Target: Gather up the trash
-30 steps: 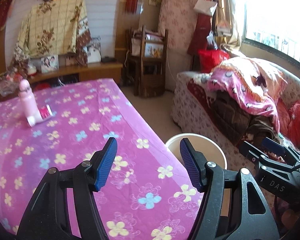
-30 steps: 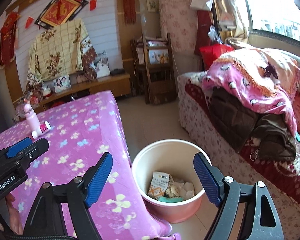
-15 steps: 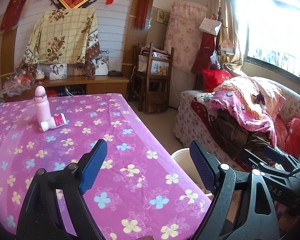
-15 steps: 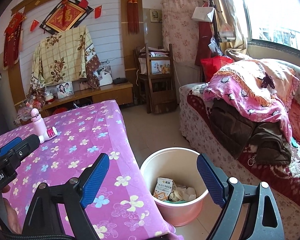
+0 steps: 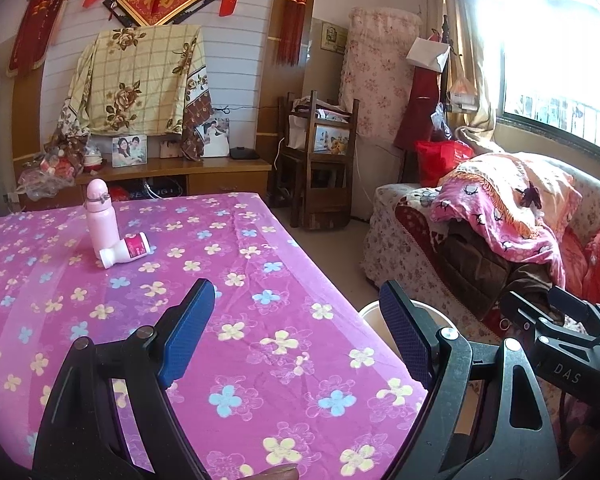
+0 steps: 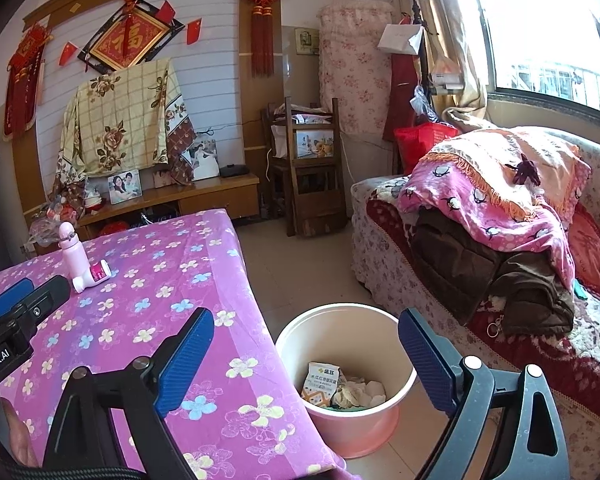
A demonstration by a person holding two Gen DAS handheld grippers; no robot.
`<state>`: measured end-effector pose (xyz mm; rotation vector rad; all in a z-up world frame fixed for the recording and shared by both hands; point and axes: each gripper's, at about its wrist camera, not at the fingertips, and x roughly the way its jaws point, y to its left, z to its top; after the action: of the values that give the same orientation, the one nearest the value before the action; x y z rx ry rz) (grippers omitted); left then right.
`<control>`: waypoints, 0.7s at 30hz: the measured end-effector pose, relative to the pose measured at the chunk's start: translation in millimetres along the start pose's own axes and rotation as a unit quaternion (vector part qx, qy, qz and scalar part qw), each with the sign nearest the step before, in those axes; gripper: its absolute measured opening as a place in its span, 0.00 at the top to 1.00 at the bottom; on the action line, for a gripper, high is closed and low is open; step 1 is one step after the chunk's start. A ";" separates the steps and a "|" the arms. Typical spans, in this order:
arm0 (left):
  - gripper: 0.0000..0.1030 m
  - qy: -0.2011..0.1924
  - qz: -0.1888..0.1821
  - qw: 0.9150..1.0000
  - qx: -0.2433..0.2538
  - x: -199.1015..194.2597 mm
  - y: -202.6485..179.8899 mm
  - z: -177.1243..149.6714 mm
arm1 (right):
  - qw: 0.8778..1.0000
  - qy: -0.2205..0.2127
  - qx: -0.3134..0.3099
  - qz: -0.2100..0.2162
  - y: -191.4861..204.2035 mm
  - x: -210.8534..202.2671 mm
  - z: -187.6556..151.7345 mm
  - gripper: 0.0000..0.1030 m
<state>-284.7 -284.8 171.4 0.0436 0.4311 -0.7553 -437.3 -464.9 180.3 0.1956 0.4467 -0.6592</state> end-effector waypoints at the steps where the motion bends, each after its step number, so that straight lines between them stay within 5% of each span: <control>1: 0.18 -0.001 0.002 1.000 0.002 0.1 -0.8 -0.7 | 1.000 0.000 0.001 -0.001 -0.2 0.1 -0.3 0.11; 21: 0.18 0.000 0.013 1.000 0.022 0.3 -9.0 -3.6 | 1.000 0.007 0.006 0.000 -7.7 3.1 -4.4 0.11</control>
<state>-291.9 -290.9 169.1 0.0896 0.4138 -0.7396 -441.4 -471.2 174.8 0.2126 0.4564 -0.6622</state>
